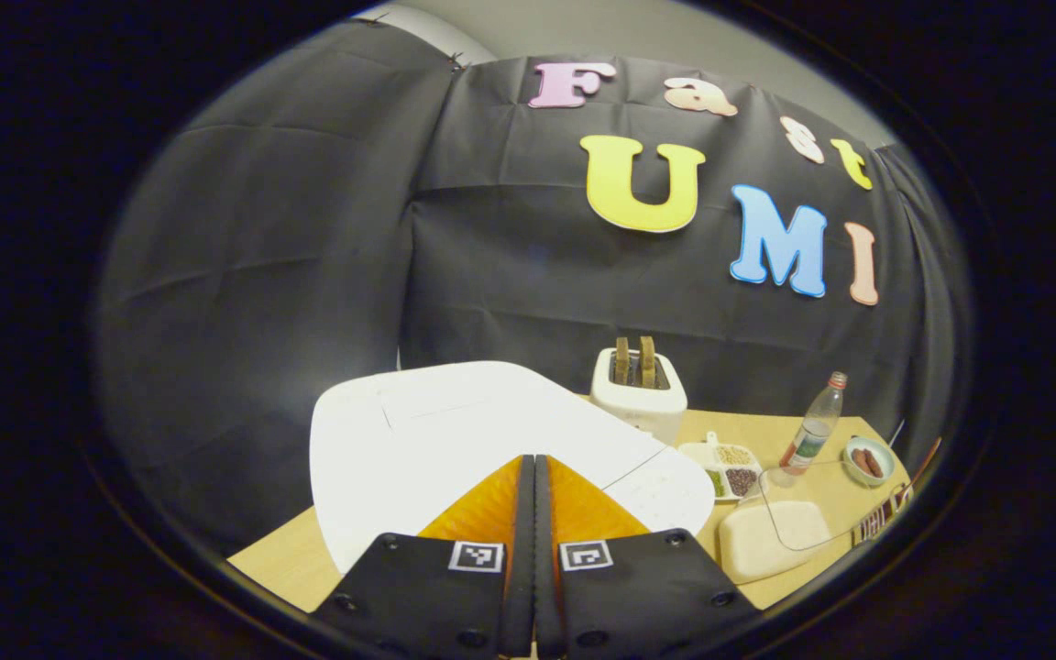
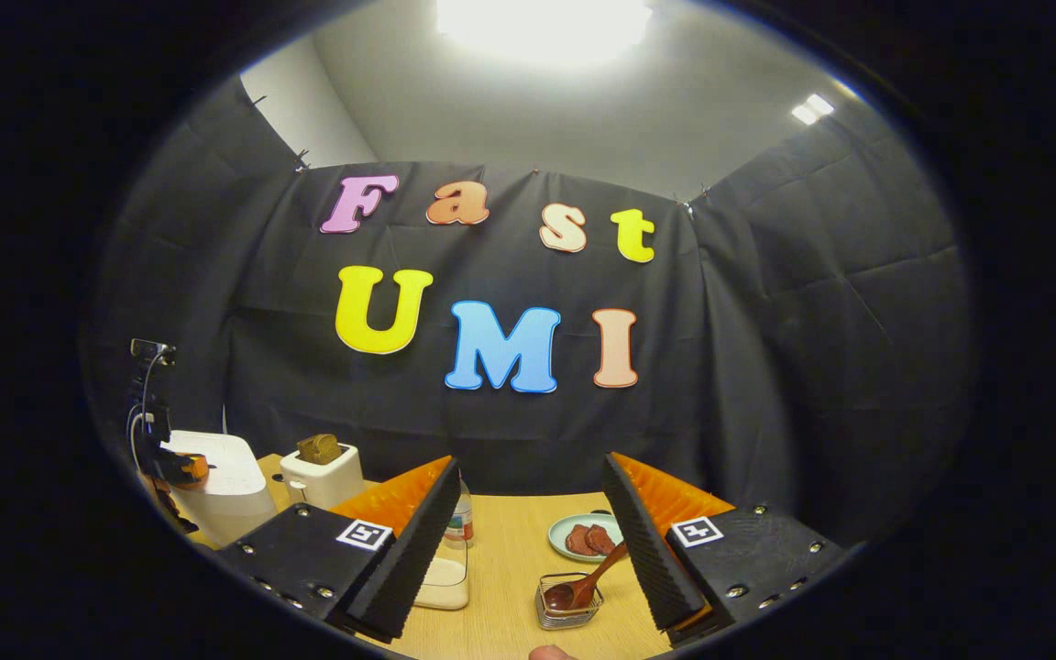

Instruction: Close the left gripper, press the button to open the rice cooker; take a wooden spoon from the chopstick holder with the right hand, scoop a spoonful of rice and pour it into the rice cooker, then put the wooden spoon back into the chopstick holder.

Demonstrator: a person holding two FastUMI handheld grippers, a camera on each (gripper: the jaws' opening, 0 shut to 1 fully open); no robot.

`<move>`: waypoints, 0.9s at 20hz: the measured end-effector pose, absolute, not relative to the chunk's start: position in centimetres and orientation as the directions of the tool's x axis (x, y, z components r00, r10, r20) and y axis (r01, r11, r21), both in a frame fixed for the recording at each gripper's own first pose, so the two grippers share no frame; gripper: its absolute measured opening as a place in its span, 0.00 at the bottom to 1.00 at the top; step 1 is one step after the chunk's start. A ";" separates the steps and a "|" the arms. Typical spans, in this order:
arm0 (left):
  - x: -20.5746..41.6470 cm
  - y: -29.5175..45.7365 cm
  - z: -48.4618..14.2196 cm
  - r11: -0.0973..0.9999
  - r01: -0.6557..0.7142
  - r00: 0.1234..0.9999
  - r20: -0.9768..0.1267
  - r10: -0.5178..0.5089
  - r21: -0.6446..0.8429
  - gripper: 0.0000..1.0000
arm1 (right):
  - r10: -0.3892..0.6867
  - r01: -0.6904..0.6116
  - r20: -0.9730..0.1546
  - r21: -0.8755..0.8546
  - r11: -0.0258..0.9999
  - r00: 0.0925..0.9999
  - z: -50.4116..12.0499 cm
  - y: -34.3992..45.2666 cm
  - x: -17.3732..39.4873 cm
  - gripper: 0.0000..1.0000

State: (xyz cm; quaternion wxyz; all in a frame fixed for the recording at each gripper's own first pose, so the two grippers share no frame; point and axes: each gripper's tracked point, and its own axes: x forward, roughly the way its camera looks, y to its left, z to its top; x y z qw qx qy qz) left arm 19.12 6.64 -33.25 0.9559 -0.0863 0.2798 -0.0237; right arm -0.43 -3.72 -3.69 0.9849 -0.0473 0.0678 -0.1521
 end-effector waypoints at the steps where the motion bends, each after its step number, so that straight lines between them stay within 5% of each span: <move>1: 19.7 6.7 -33.0 0.984 -0.002 0.851 -0.517 -0.092 -0.178 0.09 | -0.307 0.294 -0.108 -0.117 0.949 0.946 -3.5 -4.0 -0.3 0.95; 5: 20.4 6.7 -31.7 0.996 0.051 0.852 -0.517 -0.080 -0.070 0.08 | -0.292 0.279 -0.088 -0.129 0.951 0.952 -2.9 -5.3 0.0 0.95; 16: 19.2 6.9 -11.0 0.998 -0.051 0.989 -0.140 0.044 -0.048 0.09 | -0.301 0.298 -0.084 -0.046 0.953 0.950 -3.9 -11.9 0.9 0.95; 18: 16.5 4.9 -7.6 0.999 -0.027 0.997 -0.079 0.024 -0.044 0.37 | -0.301 0.299 -0.107 -0.034 0.954 0.948 -4.7 -13.4 1.4 0.95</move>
